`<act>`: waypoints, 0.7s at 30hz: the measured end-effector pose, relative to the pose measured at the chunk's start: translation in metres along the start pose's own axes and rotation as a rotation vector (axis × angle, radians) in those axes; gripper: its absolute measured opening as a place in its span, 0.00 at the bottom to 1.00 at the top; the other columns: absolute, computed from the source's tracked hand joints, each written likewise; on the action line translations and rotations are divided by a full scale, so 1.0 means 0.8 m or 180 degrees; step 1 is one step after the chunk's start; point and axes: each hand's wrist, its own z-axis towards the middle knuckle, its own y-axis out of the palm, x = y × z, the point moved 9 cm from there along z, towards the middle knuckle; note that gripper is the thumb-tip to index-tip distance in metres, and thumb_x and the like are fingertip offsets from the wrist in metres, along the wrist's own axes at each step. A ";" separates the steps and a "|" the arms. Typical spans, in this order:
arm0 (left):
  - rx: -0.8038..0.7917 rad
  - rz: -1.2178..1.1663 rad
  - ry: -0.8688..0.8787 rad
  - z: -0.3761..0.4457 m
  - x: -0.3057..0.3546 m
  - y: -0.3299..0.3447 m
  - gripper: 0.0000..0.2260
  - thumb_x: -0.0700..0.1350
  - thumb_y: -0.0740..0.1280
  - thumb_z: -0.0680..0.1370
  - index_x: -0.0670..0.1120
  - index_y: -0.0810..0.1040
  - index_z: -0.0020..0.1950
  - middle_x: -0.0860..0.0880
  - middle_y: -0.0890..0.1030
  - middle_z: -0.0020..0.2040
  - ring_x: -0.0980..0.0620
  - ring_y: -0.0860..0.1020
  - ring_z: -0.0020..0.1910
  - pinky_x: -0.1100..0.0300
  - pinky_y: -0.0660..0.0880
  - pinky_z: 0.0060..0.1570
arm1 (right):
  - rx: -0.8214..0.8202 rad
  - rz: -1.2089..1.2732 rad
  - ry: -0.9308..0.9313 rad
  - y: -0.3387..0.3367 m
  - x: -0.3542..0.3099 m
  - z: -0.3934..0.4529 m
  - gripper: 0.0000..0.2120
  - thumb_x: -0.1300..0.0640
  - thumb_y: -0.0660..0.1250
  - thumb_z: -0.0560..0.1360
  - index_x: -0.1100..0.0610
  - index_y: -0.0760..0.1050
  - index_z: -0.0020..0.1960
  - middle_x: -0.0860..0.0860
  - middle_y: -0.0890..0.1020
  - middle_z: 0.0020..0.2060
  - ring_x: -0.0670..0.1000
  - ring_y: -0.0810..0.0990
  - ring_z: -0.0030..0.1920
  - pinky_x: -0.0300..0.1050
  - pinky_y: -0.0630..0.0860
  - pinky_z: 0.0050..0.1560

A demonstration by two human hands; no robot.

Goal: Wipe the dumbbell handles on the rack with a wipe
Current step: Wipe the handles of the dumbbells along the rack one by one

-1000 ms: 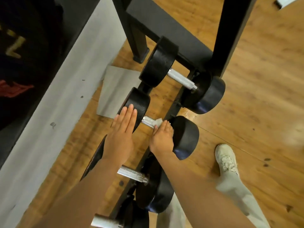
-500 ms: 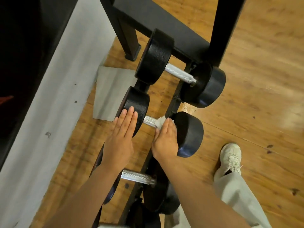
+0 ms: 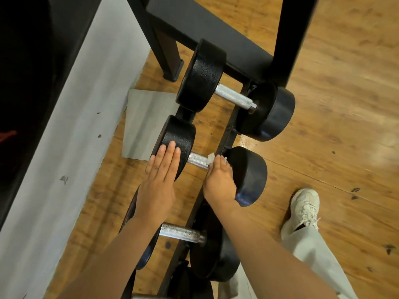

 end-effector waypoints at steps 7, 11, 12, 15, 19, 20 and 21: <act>0.0037 -0.0018 -0.0018 0.000 0.000 -0.001 0.41 0.27 0.66 0.72 0.41 0.50 0.80 0.44 0.52 0.81 0.49 0.45 0.80 0.53 0.43 0.78 | 0.0429 0.0416 -0.1099 -0.002 -0.068 -0.022 0.21 0.54 0.51 0.85 0.53 0.60 0.77 0.50 0.64 0.76 0.57 0.55 0.77 0.50 0.45 0.77; 0.0063 -0.0036 -0.0009 0.000 0.001 -0.003 0.39 0.27 0.65 0.73 0.40 0.51 0.80 0.44 0.51 0.81 0.49 0.45 0.80 0.55 0.42 0.78 | 0.0583 0.0250 -0.0964 -0.006 -0.035 -0.020 0.23 0.56 0.53 0.84 0.56 0.58 0.78 0.54 0.63 0.76 0.54 0.56 0.78 0.45 0.45 0.76; 0.0062 -0.0049 -0.0013 0.000 0.001 -0.003 0.39 0.27 0.65 0.72 0.40 0.52 0.80 0.44 0.51 0.81 0.49 0.45 0.80 0.55 0.42 0.78 | 0.0540 0.0247 -0.0756 -0.004 -0.021 -0.018 0.24 0.56 0.53 0.84 0.58 0.56 0.78 0.55 0.60 0.77 0.54 0.54 0.78 0.44 0.42 0.76; 0.0088 -0.0031 -0.0029 0.001 0.001 -0.005 0.40 0.26 0.66 0.71 0.40 0.52 0.80 0.44 0.52 0.80 0.49 0.45 0.80 0.55 0.42 0.78 | 0.0506 0.0306 -0.0245 -0.004 -0.007 -0.010 0.21 0.56 0.51 0.84 0.61 0.60 0.76 0.58 0.63 0.75 0.57 0.56 0.76 0.46 0.45 0.77; 0.0096 0.0005 -0.0119 0.001 0.006 -0.006 0.39 0.25 0.65 0.71 0.39 0.54 0.80 0.42 0.53 0.81 0.47 0.45 0.80 0.51 0.45 0.78 | 0.0507 0.0582 -0.0776 -0.014 -0.051 -0.006 0.16 0.60 0.55 0.83 0.59 0.72 0.68 0.55 0.76 0.60 0.59 0.71 0.63 0.47 0.61 0.68; 0.0095 0.0031 -0.0155 0.001 0.007 -0.006 0.40 0.26 0.65 0.71 0.39 0.53 0.80 0.42 0.53 0.81 0.46 0.46 0.80 0.50 0.46 0.78 | 0.0412 0.0634 -0.1025 -0.015 -0.065 -0.011 0.17 0.61 0.56 0.82 0.58 0.71 0.70 0.55 0.76 0.63 0.59 0.70 0.65 0.48 0.62 0.68; 0.0099 0.0063 -0.0181 0.000 0.009 -0.007 0.40 0.26 0.65 0.71 0.39 0.53 0.80 0.42 0.53 0.81 0.45 0.48 0.80 0.50 0.46 0.78 | 0.0304 0.0714 -0.1182 -0.017 -0.073 -0.015 0.18 0.63 0.57 0.82 0.58 0.70 0.71 0.55 0.75 0.66 0.59 0.68 0.68 0.49 0.62 0.70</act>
